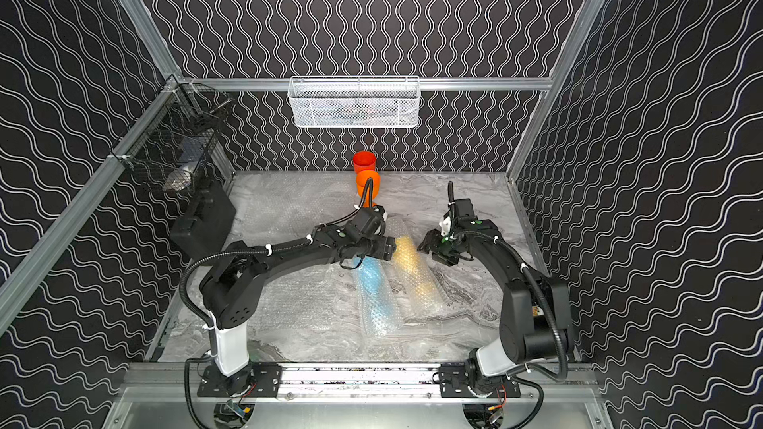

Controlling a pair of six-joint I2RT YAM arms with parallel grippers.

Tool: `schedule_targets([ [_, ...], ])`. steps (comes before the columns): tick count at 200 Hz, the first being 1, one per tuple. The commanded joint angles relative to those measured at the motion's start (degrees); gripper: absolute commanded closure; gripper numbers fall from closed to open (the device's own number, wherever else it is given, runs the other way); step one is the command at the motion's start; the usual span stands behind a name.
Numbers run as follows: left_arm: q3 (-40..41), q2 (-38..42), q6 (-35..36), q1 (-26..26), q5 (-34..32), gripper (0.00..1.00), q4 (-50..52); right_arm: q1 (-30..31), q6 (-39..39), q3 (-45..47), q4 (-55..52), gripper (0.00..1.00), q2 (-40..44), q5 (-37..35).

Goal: Unpack wine glasses from bubble wrap
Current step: Unwrap the wine glass from the bubble wrap.

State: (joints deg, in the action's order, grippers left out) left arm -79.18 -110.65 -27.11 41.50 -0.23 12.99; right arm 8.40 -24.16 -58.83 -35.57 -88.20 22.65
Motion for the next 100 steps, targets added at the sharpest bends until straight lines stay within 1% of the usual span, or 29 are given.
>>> schedule_targets([
  [1, -0.4, 0.0, 0.4, -0.2, 0.4, 0.2, 0.1, -0.2, 0.6, 1.8, 1.0, 0.43, -1.6, -2.0],
  [10, -0.5, 0.0, 0.4, -0.2, 0.8, 0.2, 0.0, -0.3, 0.8, 2.5, 1.6, 0.43, -2.2, -1.7],
  [25, -0.6, 0.0, 0.1, -0.2, 1.5, 0.2, -0.9, -0.2, 1.2, 3.2, 3.0, 0.46, -2.4, 1.4],
  [43, -0.9, 0.0, -0.7, -0.1, 3.4, 0.17, -1.6, 0.6, 1.1, 3.3, 4.1, 0.54, -1.9, 4.9],
  [51, -1.4, 0.0, -1.0, 0.0, 3.6, 0.16, -1.4, 1.3, 1.2, 2.9, 3.5, 0.57, -1.6, 4.5],
  [79, -2.3, 0.8, -2.0, 0.4, 3.1, 0.14, -1.0, 3.5, 1.9, 1.6, 1.3, 0.57, -0.1, 1.8],
  [100, -3.3, 0.2, -2.5, 0.8, 2.0, 0.13, 0.6, 4.0, 1.3, 1.3, 0.9, 0.57, 1.0, 2.8],
])
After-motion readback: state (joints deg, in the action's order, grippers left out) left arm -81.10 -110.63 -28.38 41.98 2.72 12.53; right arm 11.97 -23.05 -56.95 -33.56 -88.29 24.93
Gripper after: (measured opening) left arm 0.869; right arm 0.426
